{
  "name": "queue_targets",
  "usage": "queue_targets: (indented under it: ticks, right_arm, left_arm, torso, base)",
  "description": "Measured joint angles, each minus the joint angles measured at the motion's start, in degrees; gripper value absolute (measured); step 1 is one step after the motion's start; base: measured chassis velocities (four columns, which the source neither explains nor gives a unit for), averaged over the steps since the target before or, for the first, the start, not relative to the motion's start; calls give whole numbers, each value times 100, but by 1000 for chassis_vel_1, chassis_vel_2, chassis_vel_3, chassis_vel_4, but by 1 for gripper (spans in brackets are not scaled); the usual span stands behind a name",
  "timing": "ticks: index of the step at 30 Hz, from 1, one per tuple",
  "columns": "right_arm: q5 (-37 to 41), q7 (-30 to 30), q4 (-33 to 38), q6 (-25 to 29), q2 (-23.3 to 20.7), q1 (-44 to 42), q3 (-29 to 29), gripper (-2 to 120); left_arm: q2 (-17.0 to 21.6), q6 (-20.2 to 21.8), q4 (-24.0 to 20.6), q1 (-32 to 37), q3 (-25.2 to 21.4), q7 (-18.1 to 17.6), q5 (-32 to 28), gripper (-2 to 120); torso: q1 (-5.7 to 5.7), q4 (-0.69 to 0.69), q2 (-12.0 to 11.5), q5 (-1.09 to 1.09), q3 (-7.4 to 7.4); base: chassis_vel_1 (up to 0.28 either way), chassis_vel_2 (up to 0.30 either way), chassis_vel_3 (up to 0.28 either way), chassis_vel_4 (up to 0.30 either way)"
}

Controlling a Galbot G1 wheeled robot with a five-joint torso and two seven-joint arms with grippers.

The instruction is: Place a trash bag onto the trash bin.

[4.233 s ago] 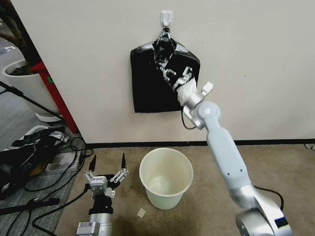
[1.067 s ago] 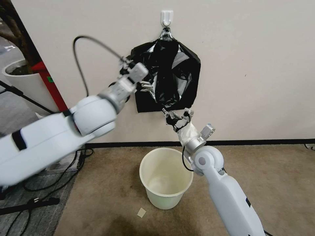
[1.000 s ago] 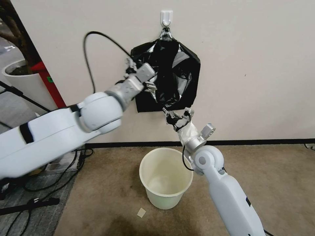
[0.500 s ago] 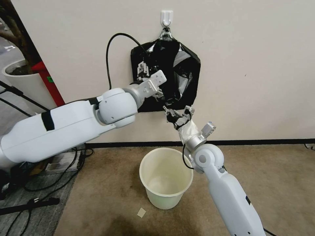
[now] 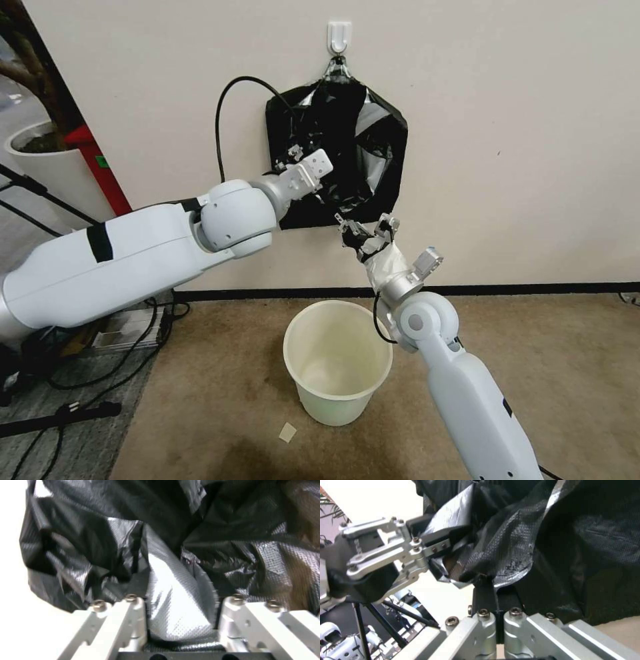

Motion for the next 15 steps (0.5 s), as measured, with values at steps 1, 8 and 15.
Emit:
queue_targets:
  ticks: [1, 8, 15]
  right_arm:
    - [12, 5, 2, 0, -3, 11, 7, 0]
    - [24, 87, 63, -2, -15, 41, 10, 0]
    - [-468, 264, 358, -6, -83, -64, -23, 4]
  left_arm:
    - [27, -2, -46, 49, -72, -60, -129, 25]
    - [126, -40, -201, 401, -495, -402, -483, 1]
    - [197, -1283, -279, 1194, -1166, -856, -612, 0]
  torso:
    - [0, 0, 0, 0, 0]
    - [0, 0, 0, 0, 0]
    - [0, 0, 0, -1, 0]
  base:
    - [0, 0, 0, 0]
    - [0, 0, 0, 0]
    - [0, 0, 0, 0]
